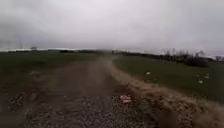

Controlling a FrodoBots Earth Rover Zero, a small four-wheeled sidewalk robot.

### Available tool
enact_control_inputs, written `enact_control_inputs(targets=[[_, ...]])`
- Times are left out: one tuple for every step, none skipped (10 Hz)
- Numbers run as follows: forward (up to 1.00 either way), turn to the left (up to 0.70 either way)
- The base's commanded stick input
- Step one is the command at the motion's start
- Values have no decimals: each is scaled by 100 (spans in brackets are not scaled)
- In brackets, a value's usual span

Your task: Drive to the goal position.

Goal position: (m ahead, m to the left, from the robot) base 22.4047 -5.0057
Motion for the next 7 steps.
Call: enact_control_inputs(targets=[[85,0],[85,0],[85,0],[85,0],[85,0],[85,0],[85,0]])
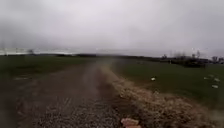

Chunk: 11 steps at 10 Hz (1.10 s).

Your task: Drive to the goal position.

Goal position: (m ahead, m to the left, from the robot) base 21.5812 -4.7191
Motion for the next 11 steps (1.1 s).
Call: enact_control_inputs(targets=[[85,0],[85,0],[85,5],[85,18],[85,22],[85,23],[85,23],[85,22],[85,21],[85,19],[85,18]])
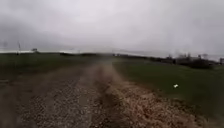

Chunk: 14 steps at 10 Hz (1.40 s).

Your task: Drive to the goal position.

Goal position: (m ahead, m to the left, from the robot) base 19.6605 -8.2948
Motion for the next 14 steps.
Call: enact_control_inputs(targets=[[85,18],[85,18],[85,18],[85,18],[85,18],[85,26],[85,31],[85,17],[85,9],[85,6],[85,5],[85,4],[85,4],[85,4]])
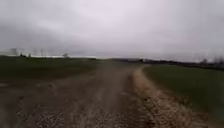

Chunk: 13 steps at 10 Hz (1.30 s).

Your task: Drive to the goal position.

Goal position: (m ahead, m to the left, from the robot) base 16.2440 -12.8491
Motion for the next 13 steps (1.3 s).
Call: enact_control_inputs(targets=[[85,4],[85,3],[85,0],[85,0],[85,-29],[85,-33],[85,-34],[85,-34],[85,-34],[85,-34],[85,-34],[85,-33],[85,-26]])
